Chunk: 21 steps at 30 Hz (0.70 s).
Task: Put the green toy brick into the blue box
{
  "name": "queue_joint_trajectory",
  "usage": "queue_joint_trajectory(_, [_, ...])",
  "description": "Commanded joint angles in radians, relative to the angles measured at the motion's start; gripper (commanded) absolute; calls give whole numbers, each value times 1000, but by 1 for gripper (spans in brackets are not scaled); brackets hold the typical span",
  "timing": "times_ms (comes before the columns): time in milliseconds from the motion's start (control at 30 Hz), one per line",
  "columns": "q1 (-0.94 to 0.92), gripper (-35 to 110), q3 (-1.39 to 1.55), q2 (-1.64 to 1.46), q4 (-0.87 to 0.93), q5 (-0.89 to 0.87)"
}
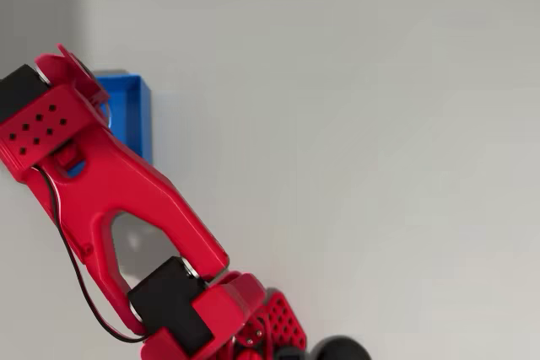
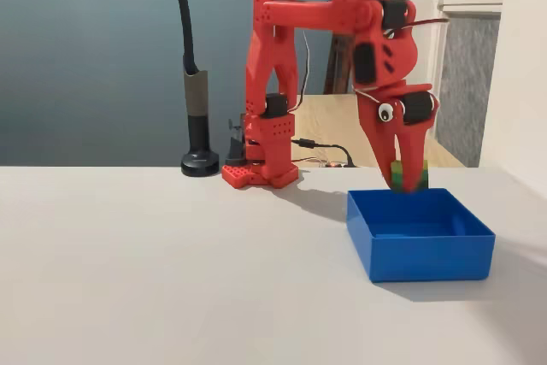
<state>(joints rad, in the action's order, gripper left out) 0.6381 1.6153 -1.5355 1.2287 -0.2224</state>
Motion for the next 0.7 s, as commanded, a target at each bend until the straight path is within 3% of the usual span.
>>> queue_joint_trajectory(0, [18,0,17,-23,-23,-6])
queue_joint_trajectory(667, [20,7,91,-23,-75,35])
